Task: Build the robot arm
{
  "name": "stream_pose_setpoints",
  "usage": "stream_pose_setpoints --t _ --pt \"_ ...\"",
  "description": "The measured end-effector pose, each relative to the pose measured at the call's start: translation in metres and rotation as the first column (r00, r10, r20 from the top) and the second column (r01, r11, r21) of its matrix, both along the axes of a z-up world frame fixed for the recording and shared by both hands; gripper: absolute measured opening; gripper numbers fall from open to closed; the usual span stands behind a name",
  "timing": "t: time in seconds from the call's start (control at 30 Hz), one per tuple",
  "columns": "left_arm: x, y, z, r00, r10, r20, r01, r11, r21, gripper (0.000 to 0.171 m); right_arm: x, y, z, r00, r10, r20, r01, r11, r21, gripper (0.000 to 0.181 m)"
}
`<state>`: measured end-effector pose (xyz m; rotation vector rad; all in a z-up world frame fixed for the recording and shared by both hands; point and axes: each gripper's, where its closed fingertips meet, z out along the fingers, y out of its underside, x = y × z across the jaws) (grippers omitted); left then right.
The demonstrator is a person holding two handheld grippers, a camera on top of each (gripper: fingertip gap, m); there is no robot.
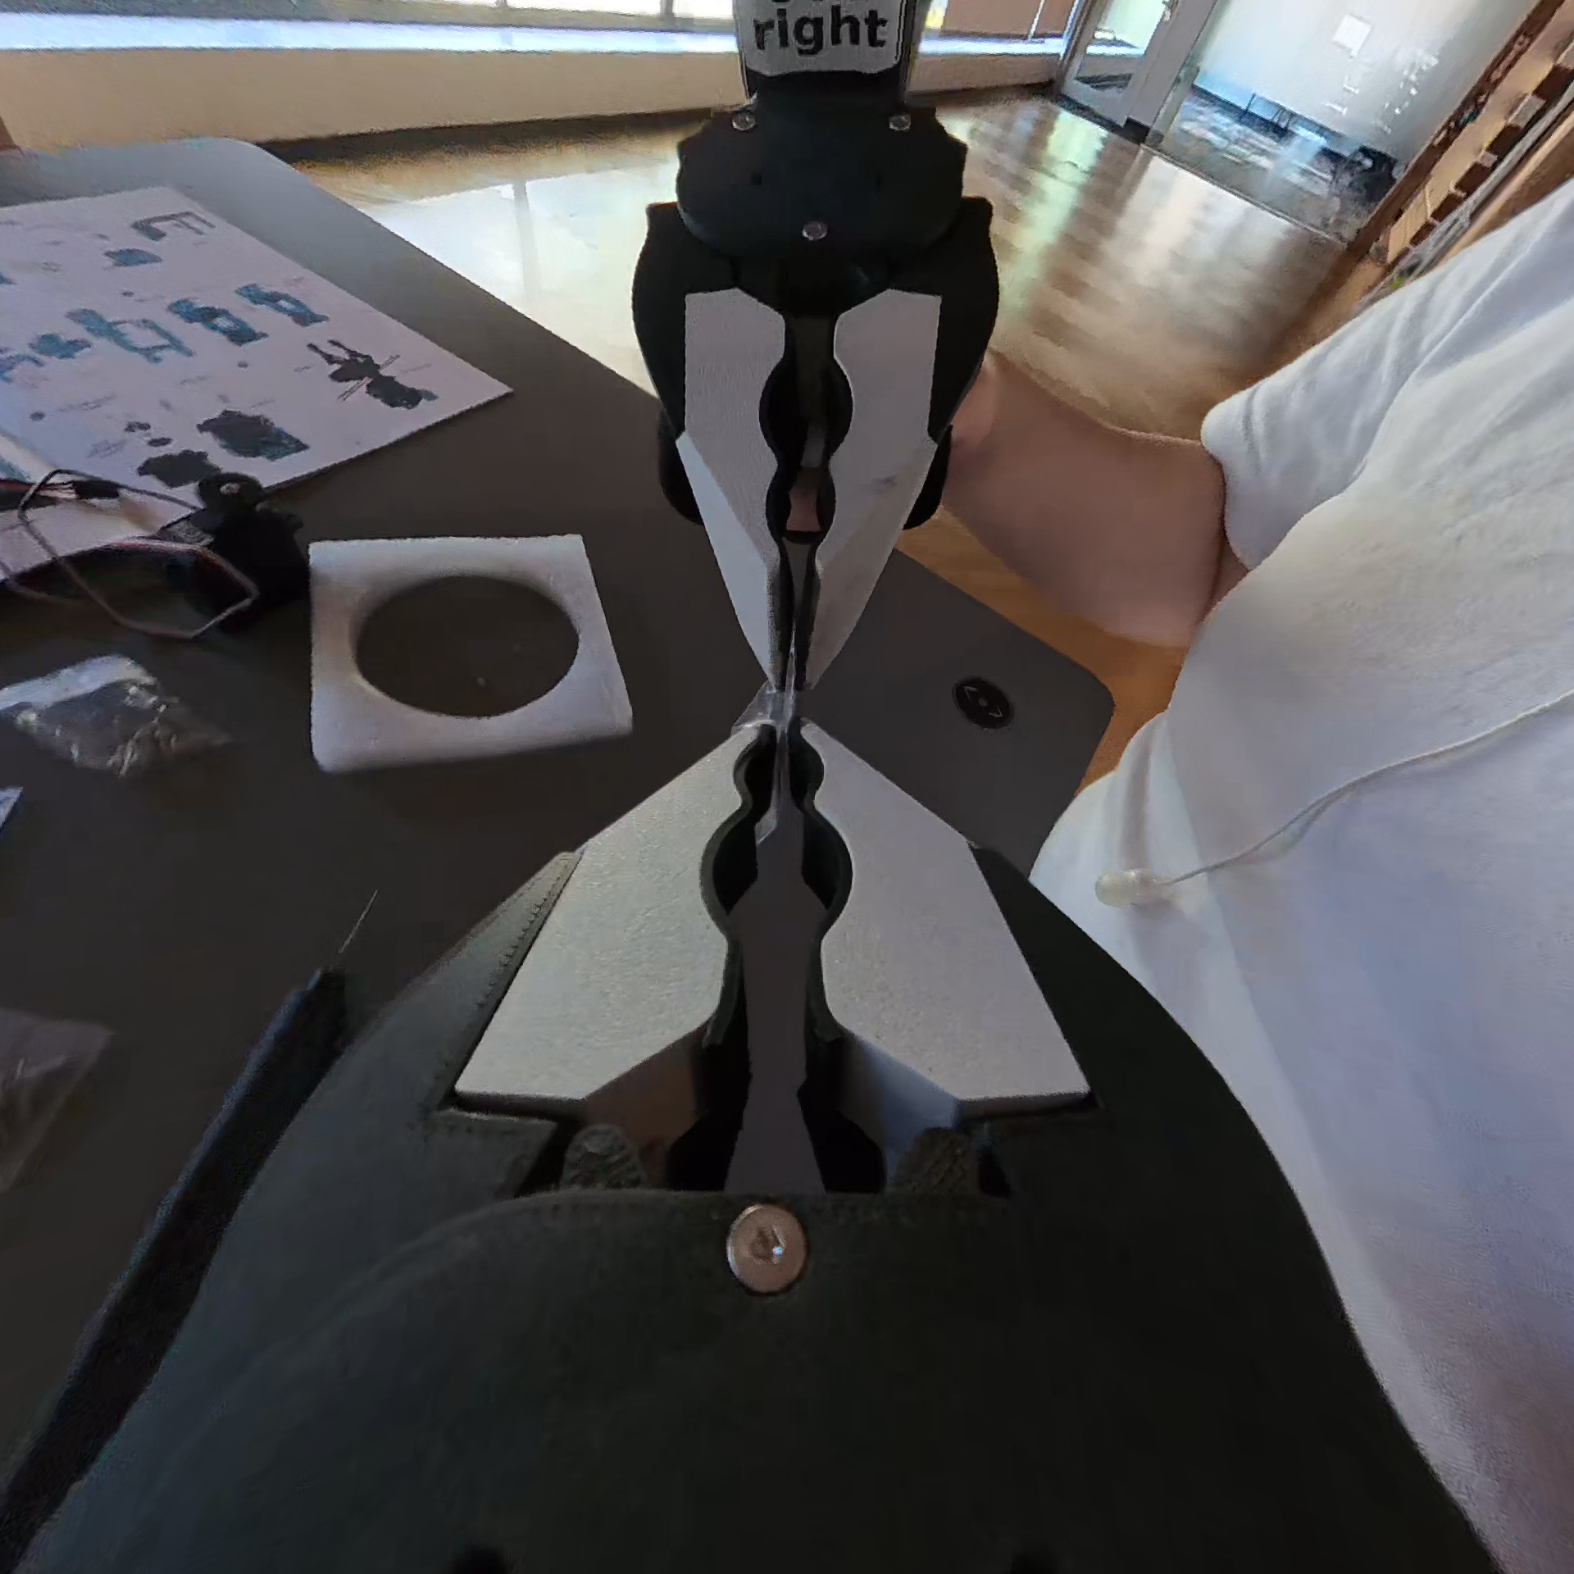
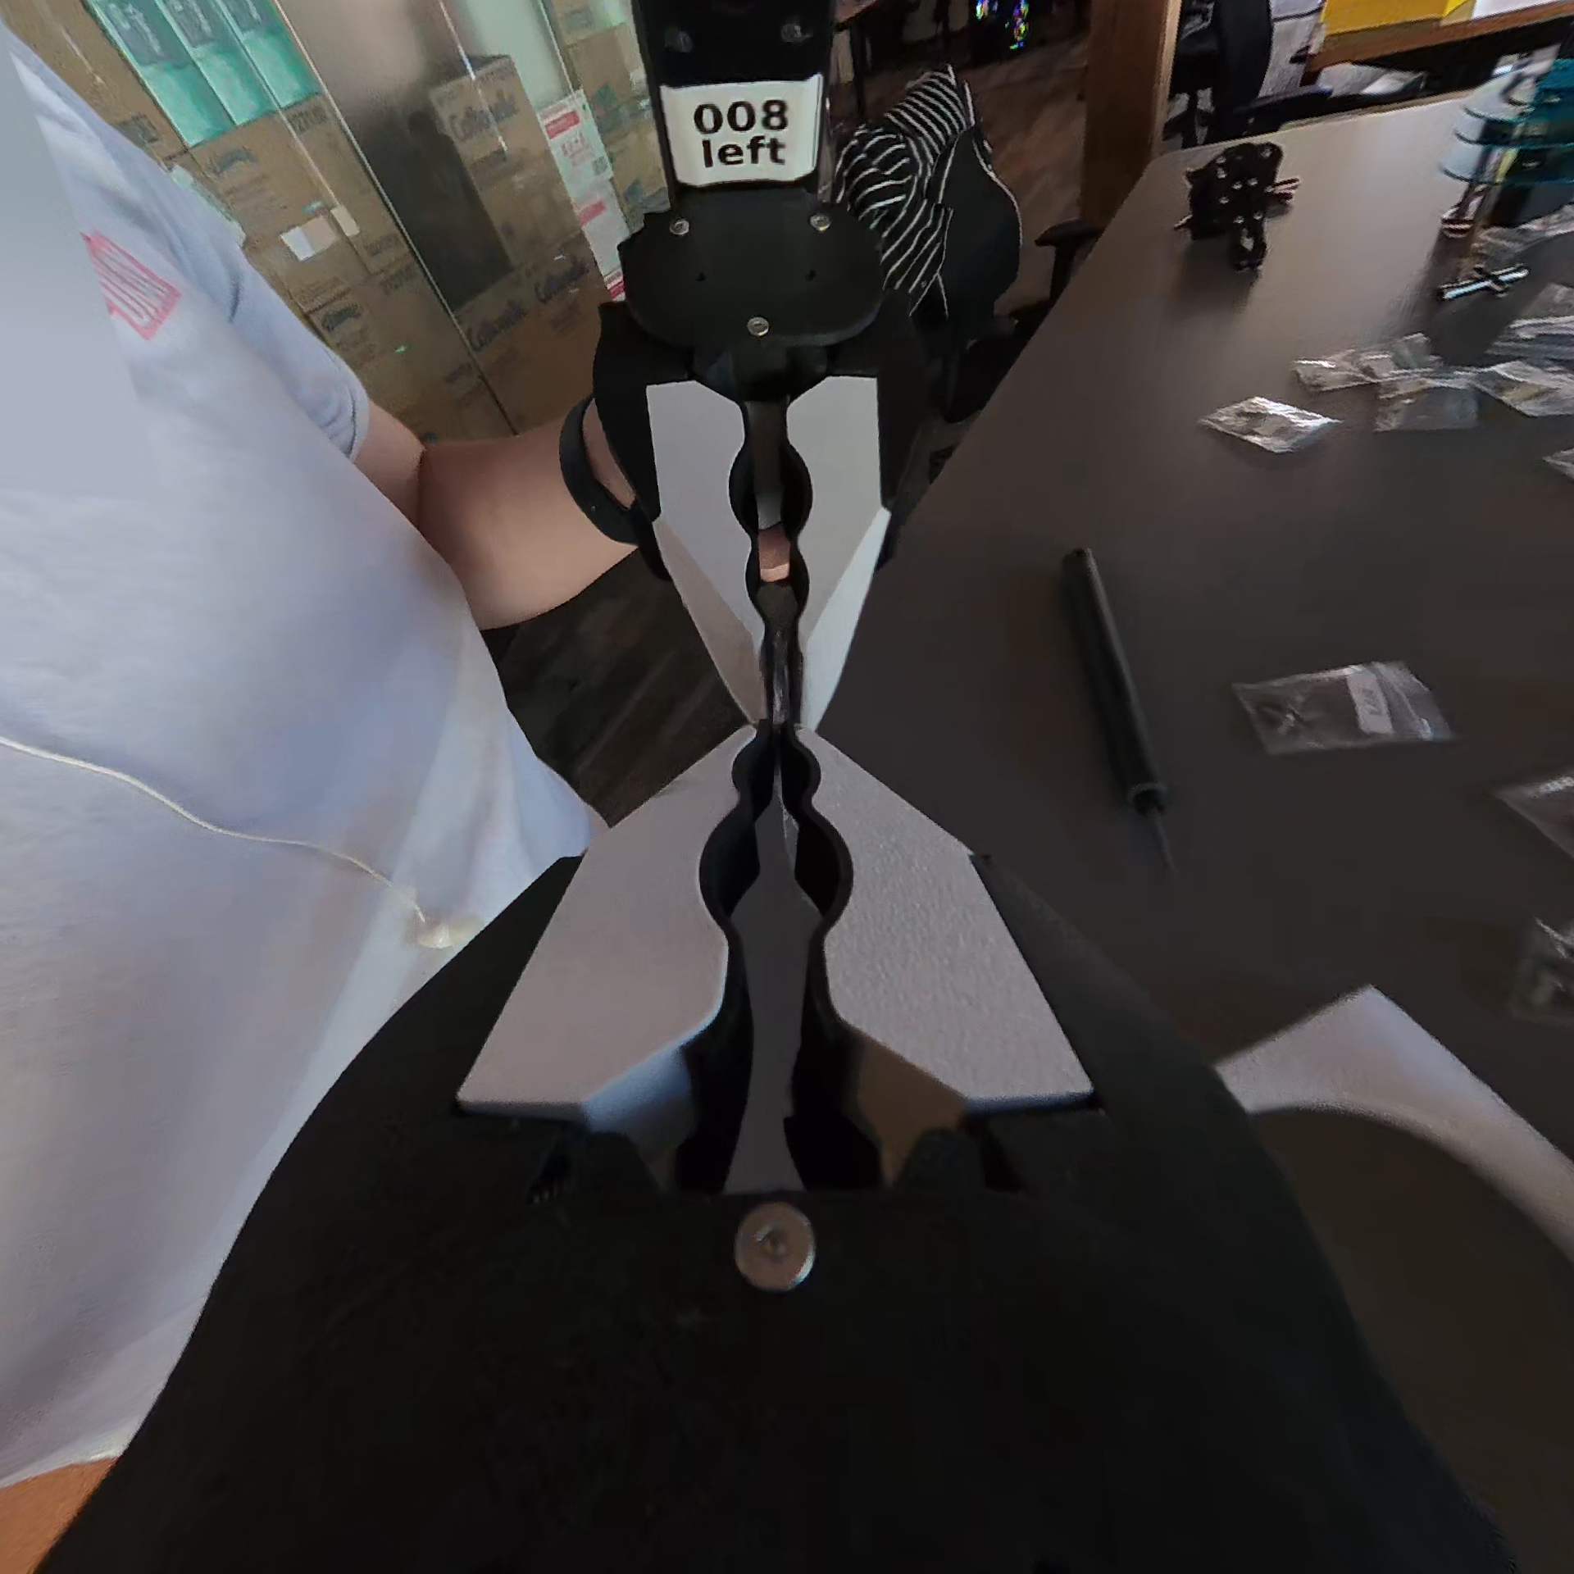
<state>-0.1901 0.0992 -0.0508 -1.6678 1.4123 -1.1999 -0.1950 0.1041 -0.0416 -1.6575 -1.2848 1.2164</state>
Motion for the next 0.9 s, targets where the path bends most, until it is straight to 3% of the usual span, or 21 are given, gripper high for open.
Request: stream_pose_setpoints --t 0.27,0.57,0.67,0.9 --pt "-0.097 -0.002 0.006 0.997 0.067 0.027 -0.068 0.997 0.039 0.000 -0.100 -0.002 0.004 0.999 0.035 0.012 -0.035 0.999 -0.012 0.000" --pt "-0.245 0.007 0.011 0.999 -0.024 0.022 0.024 1.000 0.016 0.000 -0.241 0.007 0.011 0.994 -0.055 -0.090 0.057 0.998 0.021 0.000" --pt "-0.289 0.026 0.015 0.999 -0.026 0.020 0.025 0.998 0.062 0.000 -0.285 0.023 0.015 0.988 -0.071 -0.137 0.071 0.997 -0.003 0.000" --pt "-0.372 0.075 0.032 0.996 0.015 0.088 -0.016 1.000 0.008 0.008 -0.364 0.071 0.037 0.977 -0.046 -0.206 0.039 0.998 -0.038 0.000"
